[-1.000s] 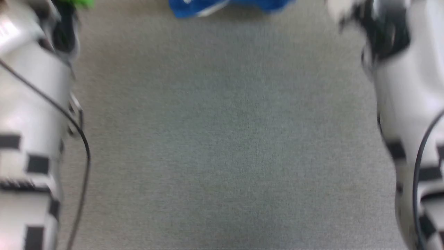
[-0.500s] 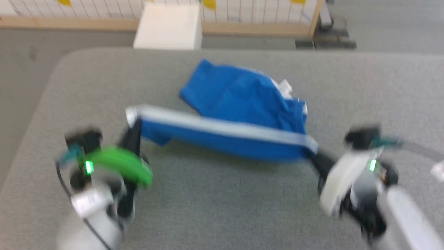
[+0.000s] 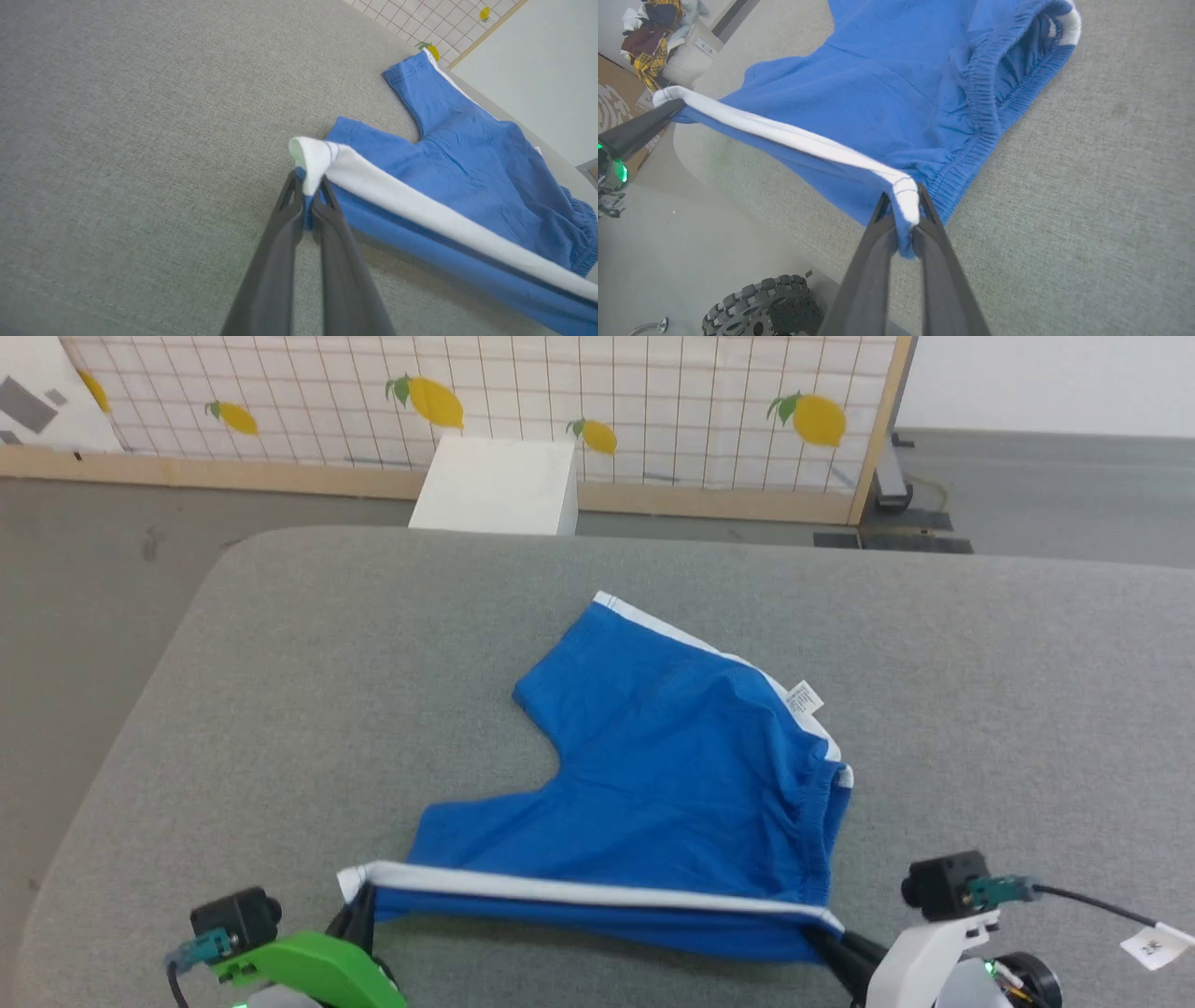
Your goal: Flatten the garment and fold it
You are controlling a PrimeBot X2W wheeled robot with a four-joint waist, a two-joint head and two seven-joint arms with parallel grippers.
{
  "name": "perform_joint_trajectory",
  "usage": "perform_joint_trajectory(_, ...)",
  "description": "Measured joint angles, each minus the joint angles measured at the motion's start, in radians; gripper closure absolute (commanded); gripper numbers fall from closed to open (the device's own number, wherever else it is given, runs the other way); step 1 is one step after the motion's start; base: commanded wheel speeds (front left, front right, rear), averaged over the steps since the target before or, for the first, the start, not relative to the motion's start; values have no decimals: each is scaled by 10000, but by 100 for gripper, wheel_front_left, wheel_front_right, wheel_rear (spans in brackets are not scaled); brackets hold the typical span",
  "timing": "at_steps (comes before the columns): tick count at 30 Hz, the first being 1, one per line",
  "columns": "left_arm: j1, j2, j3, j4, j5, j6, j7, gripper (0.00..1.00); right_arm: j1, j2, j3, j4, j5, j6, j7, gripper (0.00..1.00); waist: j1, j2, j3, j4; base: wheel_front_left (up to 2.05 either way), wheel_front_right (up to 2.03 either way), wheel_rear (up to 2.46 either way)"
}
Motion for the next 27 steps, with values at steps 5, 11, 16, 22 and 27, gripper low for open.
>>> perform_joint_trajectory(5,-411,63,27,-652,86,77,-12,100,-81,334,-623,-399,-267,0,136,100,0,0,296,6,0,0,0)
perform_joint_trajectory(11,-2404,84,-140,-589,466,48,270,100,-953,591,-1051,-688,-548,0,510,100,0,0,858,-78,0,0,0)
perform_joint_trajectory(16,-4571,-84,-412,380,761,-324,560,100,-1854,755,-1342,-769,-639,0,895,100,0,0,1590,-210,0,0,0)
perform_joint_trajectory(22,-6822,-430,-686,1856,1095,-813,738,100,-2833,849,-1513,-729,-813,-2,1135,100,1,0,2592,-390,0,0,0)
perform_joint_trajectory(27,-8251,-675,-926,2951,1340,-1229,761,100,-3545,940,-1695,-621,-984,-2,1246,100,1,0,3487,-579,0,0,0)
